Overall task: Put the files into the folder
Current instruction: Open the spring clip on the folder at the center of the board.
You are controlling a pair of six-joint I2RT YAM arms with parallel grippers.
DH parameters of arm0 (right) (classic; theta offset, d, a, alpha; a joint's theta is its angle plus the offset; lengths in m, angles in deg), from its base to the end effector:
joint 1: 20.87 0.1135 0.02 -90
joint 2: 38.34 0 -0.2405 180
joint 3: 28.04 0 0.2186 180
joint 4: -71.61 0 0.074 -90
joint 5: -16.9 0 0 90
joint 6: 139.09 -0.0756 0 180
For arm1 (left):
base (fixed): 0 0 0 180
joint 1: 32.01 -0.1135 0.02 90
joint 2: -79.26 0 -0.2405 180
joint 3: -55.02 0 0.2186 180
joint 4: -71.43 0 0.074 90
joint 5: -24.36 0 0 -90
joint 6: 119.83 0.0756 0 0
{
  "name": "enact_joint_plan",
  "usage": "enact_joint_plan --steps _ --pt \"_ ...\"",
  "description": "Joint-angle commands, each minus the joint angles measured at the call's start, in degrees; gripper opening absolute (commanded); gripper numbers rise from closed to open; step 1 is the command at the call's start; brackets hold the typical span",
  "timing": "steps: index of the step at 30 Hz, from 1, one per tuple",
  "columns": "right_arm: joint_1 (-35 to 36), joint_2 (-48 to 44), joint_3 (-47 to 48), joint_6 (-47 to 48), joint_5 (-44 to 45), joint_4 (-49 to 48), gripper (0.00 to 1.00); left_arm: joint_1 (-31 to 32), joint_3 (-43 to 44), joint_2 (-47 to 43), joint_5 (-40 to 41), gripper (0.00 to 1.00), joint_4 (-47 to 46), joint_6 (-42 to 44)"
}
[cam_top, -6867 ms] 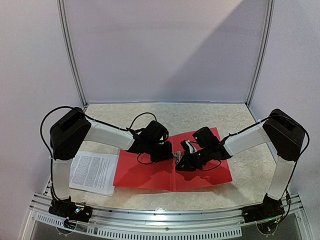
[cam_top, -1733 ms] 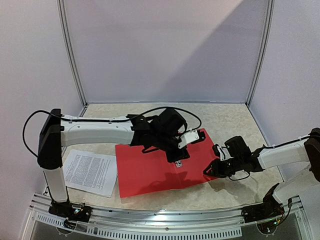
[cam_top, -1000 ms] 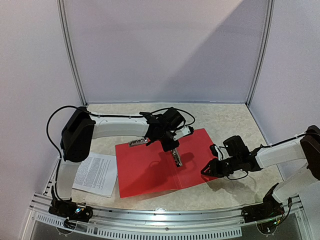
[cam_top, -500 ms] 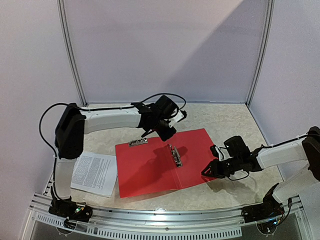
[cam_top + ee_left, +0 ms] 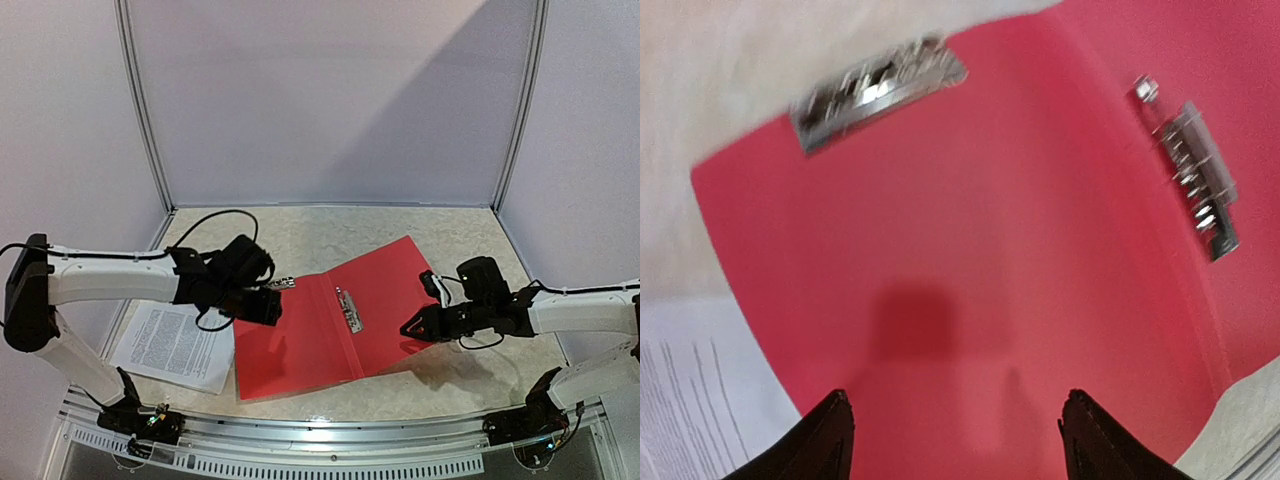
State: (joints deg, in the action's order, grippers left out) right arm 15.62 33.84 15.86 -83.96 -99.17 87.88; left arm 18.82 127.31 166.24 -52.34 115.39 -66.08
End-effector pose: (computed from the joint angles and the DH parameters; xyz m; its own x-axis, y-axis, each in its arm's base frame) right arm 0.1732 0.1695 0.1393 -0.9121 -0.0359 -0.4084 -0.3224 0.6782 0.6604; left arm 0.2002 -0.2182 0.1722 -0.8364 0.1156 -0.5357 0.2285 0.9620 -0.1492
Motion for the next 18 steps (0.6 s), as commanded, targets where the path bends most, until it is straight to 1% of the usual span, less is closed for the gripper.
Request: enact_joint_plan --steps 1,6,12,18 --pt "0.4 -1.3 1.3 1.9 -1.1 2.0 0.38 -0.2 -10.4 -5.4 -4.8 0.72 -3.1 -17.3" --pt "0.4 -2.5 0.9 1.9 -1.6 1.9 0.41 -0.6 -14.2 -7.3 -1.6 0.73 -0.8 -18.2" --pt "0.4 -4.3 0.2 1.7 -0.5 3.0 0.43 -1.5 -16.0 -4.4 -2.9 0.73 -3.5 -17.5" --pt "0.4 -5.5 -0.7 1.5 0.1 3.5 0.43 -1.9 -16.1 -3.0 -2.1 0.73 -4.2 -18.4"
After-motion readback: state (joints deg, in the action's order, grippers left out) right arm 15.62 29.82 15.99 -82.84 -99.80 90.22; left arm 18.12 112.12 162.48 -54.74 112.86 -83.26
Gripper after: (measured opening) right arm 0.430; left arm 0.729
